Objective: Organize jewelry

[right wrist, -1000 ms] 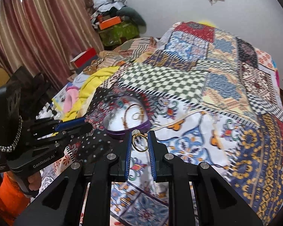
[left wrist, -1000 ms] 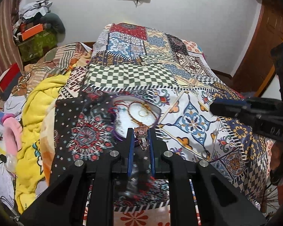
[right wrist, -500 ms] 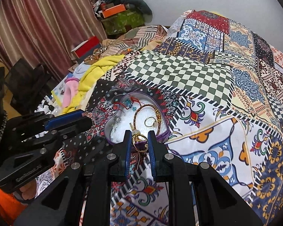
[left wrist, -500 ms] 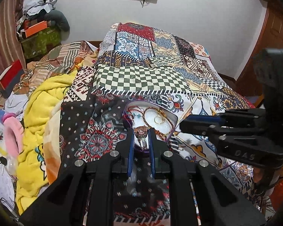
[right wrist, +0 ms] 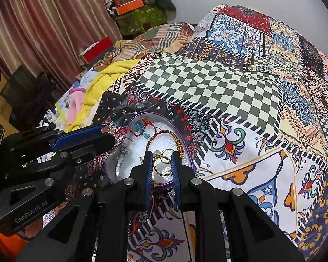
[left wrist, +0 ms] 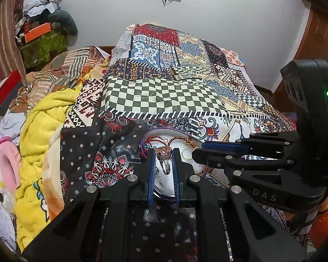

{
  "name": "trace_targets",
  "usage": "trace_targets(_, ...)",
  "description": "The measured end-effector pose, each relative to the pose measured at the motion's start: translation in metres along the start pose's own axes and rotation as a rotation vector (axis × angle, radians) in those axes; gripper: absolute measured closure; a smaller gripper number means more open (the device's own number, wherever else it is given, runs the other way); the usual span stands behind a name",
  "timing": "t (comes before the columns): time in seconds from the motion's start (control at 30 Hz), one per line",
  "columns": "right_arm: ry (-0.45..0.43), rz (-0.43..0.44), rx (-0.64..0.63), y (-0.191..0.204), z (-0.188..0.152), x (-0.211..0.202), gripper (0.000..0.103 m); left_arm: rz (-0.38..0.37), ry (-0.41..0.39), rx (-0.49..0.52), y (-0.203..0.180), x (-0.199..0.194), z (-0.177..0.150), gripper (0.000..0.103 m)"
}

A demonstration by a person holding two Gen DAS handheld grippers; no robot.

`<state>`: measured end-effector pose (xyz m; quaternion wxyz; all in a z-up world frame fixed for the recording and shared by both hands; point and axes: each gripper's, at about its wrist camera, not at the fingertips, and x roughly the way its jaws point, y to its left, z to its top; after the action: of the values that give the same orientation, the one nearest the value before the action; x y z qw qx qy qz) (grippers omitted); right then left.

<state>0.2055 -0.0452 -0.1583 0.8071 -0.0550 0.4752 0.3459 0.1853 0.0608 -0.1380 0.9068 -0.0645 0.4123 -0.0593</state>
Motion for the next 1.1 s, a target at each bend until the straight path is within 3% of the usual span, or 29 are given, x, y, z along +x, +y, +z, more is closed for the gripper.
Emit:
trace_targets(0.2,0.013,0.003,0.008,-0.004,0.002,-0.004,0.086,-0.007,0.012,0.002,0.002,0.006,0.002,0.090)
trace_targets(0.47,-0.049,-0.038,0.016,-0.010,0.002,-0.030,0.072,-0.007,0.011,0.013,-0.004,0.001,0.004,0.090)
trace_targets(0.63,-0.081,-0.075,0.008,-0.014,-0.004,-0.051,0.071,-0.011,0.001,0.019,-0.010,-0.010,0.004,0.090)
trace_targets(1.1,-0.092,-0.173,0.019,-0.034,-0.049,-0.095,0.066,-0.038,0.072,0.048,-0.044,-0.016,-0.024,0.089)
